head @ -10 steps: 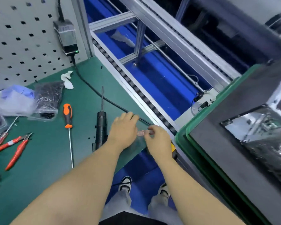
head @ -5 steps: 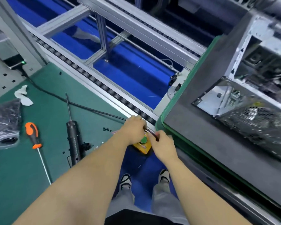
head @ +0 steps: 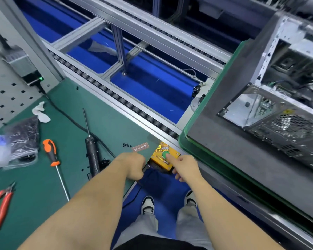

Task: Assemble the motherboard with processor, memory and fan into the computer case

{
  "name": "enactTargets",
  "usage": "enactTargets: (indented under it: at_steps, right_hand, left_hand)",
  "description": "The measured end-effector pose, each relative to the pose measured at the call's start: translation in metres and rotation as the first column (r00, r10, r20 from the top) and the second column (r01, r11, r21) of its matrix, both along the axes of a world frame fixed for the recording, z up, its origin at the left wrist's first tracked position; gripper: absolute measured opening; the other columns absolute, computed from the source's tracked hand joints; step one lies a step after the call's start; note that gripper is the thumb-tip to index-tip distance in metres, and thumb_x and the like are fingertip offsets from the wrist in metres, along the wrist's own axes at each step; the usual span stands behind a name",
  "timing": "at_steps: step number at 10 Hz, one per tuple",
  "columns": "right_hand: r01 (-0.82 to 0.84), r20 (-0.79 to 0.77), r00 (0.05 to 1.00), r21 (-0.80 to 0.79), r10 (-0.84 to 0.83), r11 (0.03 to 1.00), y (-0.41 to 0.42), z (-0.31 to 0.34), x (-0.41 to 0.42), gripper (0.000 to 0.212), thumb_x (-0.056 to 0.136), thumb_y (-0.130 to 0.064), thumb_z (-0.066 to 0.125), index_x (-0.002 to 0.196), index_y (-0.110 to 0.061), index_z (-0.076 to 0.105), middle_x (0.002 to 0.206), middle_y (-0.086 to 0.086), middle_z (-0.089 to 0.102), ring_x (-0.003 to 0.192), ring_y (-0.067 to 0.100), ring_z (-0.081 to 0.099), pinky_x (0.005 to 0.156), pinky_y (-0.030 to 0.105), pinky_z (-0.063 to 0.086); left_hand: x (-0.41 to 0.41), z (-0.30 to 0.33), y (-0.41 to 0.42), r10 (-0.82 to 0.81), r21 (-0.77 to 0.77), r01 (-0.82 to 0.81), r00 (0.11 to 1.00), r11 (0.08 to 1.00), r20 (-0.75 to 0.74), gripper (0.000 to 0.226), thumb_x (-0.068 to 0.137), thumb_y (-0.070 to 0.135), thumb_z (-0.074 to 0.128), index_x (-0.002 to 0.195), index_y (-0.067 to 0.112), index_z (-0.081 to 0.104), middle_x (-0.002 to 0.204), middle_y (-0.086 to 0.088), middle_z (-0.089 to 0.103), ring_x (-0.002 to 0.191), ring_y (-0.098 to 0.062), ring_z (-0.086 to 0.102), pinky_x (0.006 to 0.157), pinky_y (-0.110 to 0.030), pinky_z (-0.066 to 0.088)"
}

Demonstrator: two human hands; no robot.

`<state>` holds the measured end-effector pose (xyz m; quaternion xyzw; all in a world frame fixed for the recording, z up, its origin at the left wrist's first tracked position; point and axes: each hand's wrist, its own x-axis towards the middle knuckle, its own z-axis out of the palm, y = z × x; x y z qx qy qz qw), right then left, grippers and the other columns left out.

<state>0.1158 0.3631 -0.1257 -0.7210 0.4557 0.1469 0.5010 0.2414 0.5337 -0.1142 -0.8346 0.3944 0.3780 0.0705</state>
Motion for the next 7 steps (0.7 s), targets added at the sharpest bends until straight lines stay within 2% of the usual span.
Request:
enactTargets:
  at_steps: [1,2,3,4,5,6,7]
  right_hand:
    - [0.039,-0.045,0.998,0.021,-0.038,0.999,0.004,0.004,0.013,0.048,0.088,-0.049,0.073,0.069,-0.008,0.058,0.058,0.006,0.063,0.035,0.015,0.047,0.038,0.02,0.039]
    - [0.132,-0.087,0.988,0.062,-0.126,0.989,0.006,0.004,0.019,0.044,0.086,-0.046,0.076,0.077,-0.006,0.059,0.064,0.01,0.066,0.038,0.018,0.045,0.041,0.021,0.041]
    - [0.184,-0.127,0.976,0.068,-0.175,0.98,0.007,0.002,0.024,0.042,0.083,-0.045,0.078,0.083,-0.006,0.063,0.067,0.01,0.068,0.039,0.018,0.047,0.044,0.023,0.044]
    - [0.182,-0.143,0.973,0.003,-0.179,0.983,0.009,-0.001,0.027,0.037,0.081,-0.044,0.078,0.086,-0.01,0.065,0.071,0.009,0.072,0.044,0.019,0.056,0.045,0.024,0.047]
    - [0.123,-0.172,0.977,-0.022,-0.125,0.992,0.008,0.006,0.03,0.033,0.082,-0.042,0.075,0.086,-0.011,0.065,0.069,0.008,0.072,0.044,0.018,0.059,0.044,0.024,0.049]
    - [-0.07,-0.224,0.973,-0.043,0.059,0.997,0.004,0.024,0.031,0.037,0.092,-0.045,0.063,0.092,-0.008,0.061,0.076,0.01,0.073,0.052,0.021,0.063,0.052,0.029,0.057]
    - [-0.124,-0.045,0.992,-0.119,0.119,0.985,-0.01,0.06,0.043,0.038,0.097,-0.047,0.051,0.089,-0.011,0.06,0.084,0.015,0.073,0.059,0.024,0.066,0.059,0.039,0.06]
  left_hand:
    - [0.004,0.003,0.0,0.121,-0.125,-0.109,0.988,0.986,0.094,0.009,0.084,0.02,0.044,0.09,0.021,0.051,0.097,-0.004,0.063,0.085,-0.028,0.055,0.072,-0.034,0.048]
    - [0.01,0.002,-0.013,0.238,-0.352,-0.181,0.963,0.918,0.125,0.02,0.092,0.023,0.041,0.109,0.019,0.052,0.11,-0.001,0.057,0.103,-0.025,0.05,0.082,-0.038,0.046]
    - [0.011,0.0,-0.024,0.263,-0.447,-0.155,0.946,0.881,0.191,0.029,0.094,0.023,0.042,0.12,0.019,0.052,0.113,0.0,0.053,0.104,-0.023,0.049,0.083,-0.036,0.039]
    - [0.008,-0.008,-0.022,0.304,-0.47,-0.166,0.923,0.867,0.235,0.034,0.094,0.024,0.042,0.128,0.02,0.049,0.118,-0.001,0.053,0.105,-0.023,0.05,0.089,-0.037,0.04]
    - [0.003,-0.012,-0.015,0.331,-0.478,-0.176,0.907,0.861,0.262,0.033,0.094,0.025,0.043,0.126,0.021,0.049,0.119,-0.001,0.054,0.105,-0.023,0.05,0.089,-0.036,0.039]
    - [0.004,-0.003,-0.014,0.332,-0.467,-0.166,0.895,0.868,0.298,0.032,0.096,0.029,0.041,0.125,0.021,0.05,0.118,0.0,0.055,0.103,-0.022,0.051,0.089,-0.036,0.04]
    - [0.02,0.024,-0.029,0.365,-0.511,-0.142,0.855,0.848,0.369,0.028,0.096,0.032,0.04,0.118,0.019,0.053,0.112,0.001,0.058,0.101,-0.023,0.053,0.087,-0.038,0.041]
